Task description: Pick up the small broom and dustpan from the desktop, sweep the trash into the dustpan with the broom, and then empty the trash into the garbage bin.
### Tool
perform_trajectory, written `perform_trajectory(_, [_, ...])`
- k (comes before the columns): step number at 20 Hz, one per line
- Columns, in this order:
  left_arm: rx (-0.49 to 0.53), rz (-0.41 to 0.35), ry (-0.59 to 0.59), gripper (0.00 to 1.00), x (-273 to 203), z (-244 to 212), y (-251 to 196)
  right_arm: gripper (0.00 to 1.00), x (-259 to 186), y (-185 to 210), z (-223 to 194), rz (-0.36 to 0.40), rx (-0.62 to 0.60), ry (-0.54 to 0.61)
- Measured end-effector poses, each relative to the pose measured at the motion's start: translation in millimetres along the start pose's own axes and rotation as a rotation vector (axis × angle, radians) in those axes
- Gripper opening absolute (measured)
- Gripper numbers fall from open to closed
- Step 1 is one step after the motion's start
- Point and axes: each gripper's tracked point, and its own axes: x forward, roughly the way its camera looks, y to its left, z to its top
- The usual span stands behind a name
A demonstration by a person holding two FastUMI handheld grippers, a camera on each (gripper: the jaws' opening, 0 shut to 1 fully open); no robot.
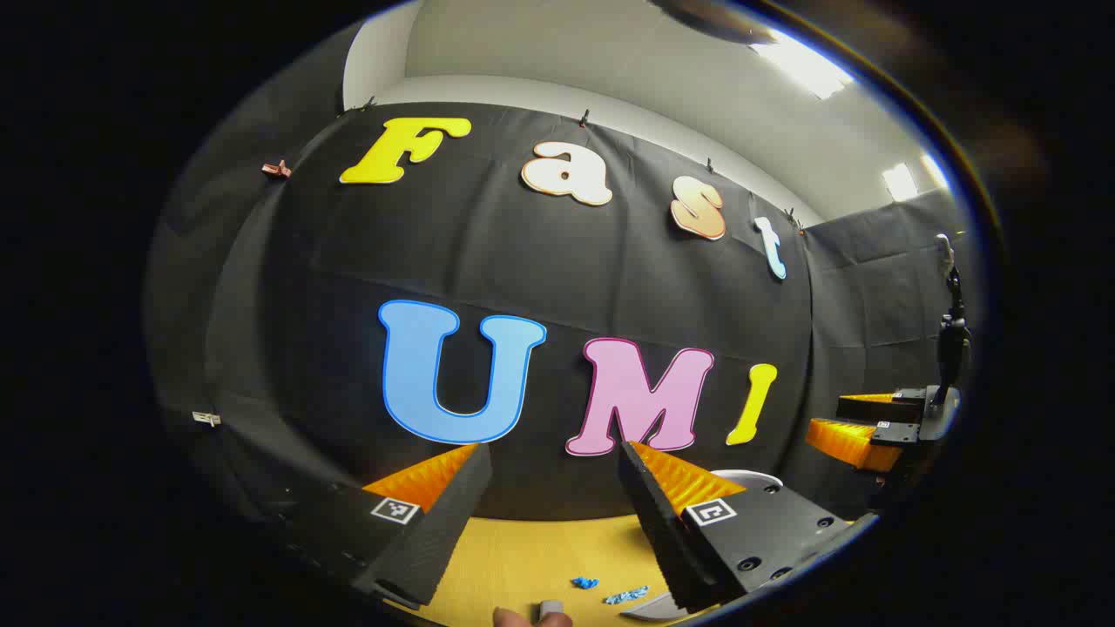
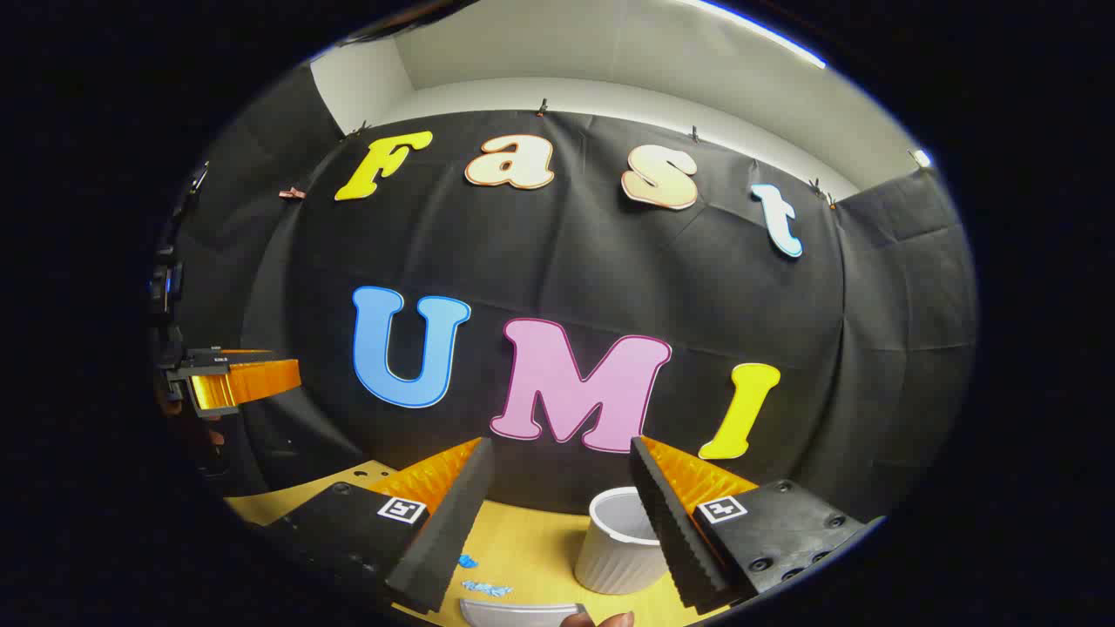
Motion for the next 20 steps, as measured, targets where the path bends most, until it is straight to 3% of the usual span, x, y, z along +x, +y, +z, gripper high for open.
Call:
perform_trajectory(16, [0.02,-0.02,0.066,0.95,-3,-20,-1,0.97,-4,-1,-26,0.017,0.04,0.063])
perform_trajectory(20, [0.046,-0.042,0.084,0.95,-10,-28,-7,0.96,-20,4,-64,0.064,0.017,0.18])
